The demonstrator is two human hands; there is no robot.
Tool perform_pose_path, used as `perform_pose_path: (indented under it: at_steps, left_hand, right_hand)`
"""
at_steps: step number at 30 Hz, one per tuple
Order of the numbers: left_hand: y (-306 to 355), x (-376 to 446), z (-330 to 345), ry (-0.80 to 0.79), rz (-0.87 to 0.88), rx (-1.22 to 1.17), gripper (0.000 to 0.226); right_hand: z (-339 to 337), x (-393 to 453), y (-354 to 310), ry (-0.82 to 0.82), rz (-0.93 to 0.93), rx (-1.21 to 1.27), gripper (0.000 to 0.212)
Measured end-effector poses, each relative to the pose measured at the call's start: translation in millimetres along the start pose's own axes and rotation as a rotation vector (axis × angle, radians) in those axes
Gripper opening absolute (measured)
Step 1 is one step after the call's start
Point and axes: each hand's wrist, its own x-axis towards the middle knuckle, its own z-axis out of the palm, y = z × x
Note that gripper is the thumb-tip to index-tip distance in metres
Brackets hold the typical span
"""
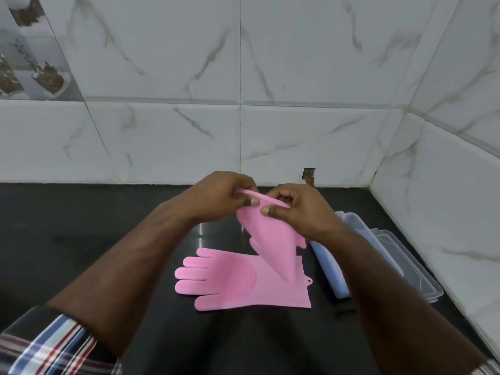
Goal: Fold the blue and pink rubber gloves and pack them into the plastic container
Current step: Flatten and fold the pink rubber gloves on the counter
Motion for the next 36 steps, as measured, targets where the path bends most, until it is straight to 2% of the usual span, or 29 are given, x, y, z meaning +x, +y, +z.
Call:
perform_pose_path:
  at_steps: [5,10,12,15,17,19,24,28,32,36]
  left_hand:
    - [-24,-10,-1,0.022,-0.102,-0.126,0.006]
    - [-52,-27,9,0.016,-0.149,-0.251,0.01]
    - [-61,-35,13,0.044,-0.167,-0.326,0.01]
    - [-78,-48,21,0.033,-0.259,-0.455,0.012]
    - [-92,-56,32,0.005,-0.335,-0.532,0.013]
    - [-103,-62,49,-0.037,-0.401,-0.56,0.013]
    - [-124,-67,83,-0.068,-0.533,-0.618,0.014]
    - [-132,-59,88,-0.063,-0.547,-0.576,0.009]
    - [-140,-54,93,0.025,-0.584,-0.493,0.005]
    - [-152,-68,102,0.038,-0.67,-0.478,0.019]
  right_hand:
    - [-4,-13,23,-0.193,0.19,0.055,0.04]
    - [5,-34,45,-0.42,0.308,-0.103,0.008]
    - [8,-43,56,-0.384,0.344,-0.088,0.01]
    - [4,-55,69,-0.235,0.401,0.153,0.012]
    - [4,-60,75,-0.129,0.415,0.219,0.009]
    - [11,-63,83,-0.045,0.462,0.228,0.002]
    - [34,-61,100,0.093,0.594,0.135,0.011]
    - [44,-60,99,0.087,0.627,-0.171,0.018]
    - [57,-65,106,0.05,0.673,-0.295,0.031]
    - [55,-70,109,-0.053,0.693,-0.32,0.044]
